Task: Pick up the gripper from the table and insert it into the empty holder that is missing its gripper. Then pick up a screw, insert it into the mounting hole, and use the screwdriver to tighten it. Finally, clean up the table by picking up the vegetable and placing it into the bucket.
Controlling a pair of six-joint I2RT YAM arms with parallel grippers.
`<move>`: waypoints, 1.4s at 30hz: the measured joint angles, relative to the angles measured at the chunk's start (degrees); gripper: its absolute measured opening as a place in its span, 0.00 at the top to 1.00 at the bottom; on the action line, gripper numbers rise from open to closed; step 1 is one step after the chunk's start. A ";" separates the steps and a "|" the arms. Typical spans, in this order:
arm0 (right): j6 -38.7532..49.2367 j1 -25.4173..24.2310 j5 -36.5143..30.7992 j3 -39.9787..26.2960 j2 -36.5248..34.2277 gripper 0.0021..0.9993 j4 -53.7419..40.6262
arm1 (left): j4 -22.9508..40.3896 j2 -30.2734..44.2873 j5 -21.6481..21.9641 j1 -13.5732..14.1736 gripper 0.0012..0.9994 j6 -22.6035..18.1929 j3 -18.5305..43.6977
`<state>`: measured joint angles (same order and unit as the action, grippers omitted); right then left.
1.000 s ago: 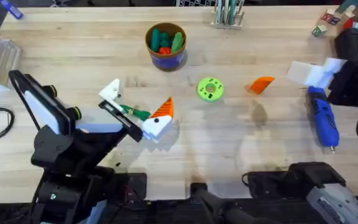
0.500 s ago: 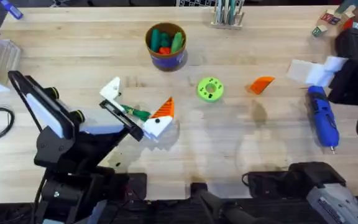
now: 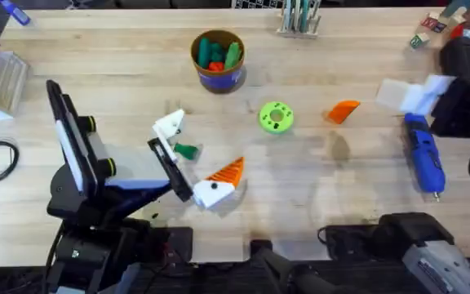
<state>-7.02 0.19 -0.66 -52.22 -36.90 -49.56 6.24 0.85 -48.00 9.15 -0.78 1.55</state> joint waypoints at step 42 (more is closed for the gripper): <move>35.68 1.42 1.81 -0.20 -37.19 0.34 7.70 | 0.79 0.01 -8.18 0.00 0.01 -0.37 -0.01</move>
<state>28.65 1.61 1.15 -52.42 -74.09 -41.87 7.03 0.86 -56.18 9.15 -1.15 1.54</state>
